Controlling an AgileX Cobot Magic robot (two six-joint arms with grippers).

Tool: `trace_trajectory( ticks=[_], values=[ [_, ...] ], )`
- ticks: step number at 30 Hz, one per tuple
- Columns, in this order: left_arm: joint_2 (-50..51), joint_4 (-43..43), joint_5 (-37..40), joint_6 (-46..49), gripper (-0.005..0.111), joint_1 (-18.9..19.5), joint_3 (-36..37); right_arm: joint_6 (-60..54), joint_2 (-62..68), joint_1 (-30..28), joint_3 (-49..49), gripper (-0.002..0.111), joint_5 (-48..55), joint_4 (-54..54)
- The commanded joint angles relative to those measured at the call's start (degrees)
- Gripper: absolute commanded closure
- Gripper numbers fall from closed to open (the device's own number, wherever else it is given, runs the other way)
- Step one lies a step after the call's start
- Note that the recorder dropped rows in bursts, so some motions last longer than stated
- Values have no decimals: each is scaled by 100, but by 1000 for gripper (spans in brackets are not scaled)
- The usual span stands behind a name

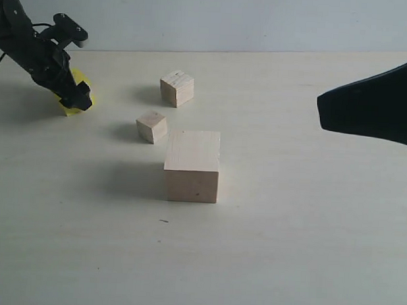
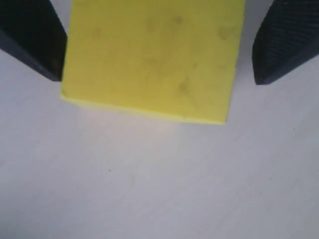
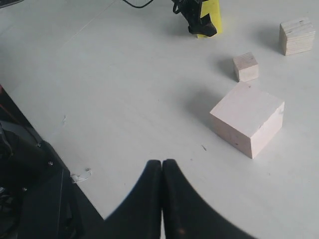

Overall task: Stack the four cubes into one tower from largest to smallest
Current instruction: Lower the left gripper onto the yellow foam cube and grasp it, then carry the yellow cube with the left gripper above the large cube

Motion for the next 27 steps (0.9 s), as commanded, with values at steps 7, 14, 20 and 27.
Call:
trace_trajectory(
  ticks=[7, 14, 20, 27],
  values=[
    [-188, 21, 537, -41, 98, 17, -45, 2, -19, 2, 17, 108, -21, -29],
    [-1162, -1116, 1673, 1094, 107, 5, -45, 2, -19, 2, 17, 108, -21, -384],
    [-2107, -1120, 3229, 1394, 107, -369, -45, 2, -19, 2, 17, 108, 89, -773],
    [-2268, -1038, 3540, 1394, 107, -1567, -45, -155, -19, 2, 17, 108, 499, -868]
  ],
)
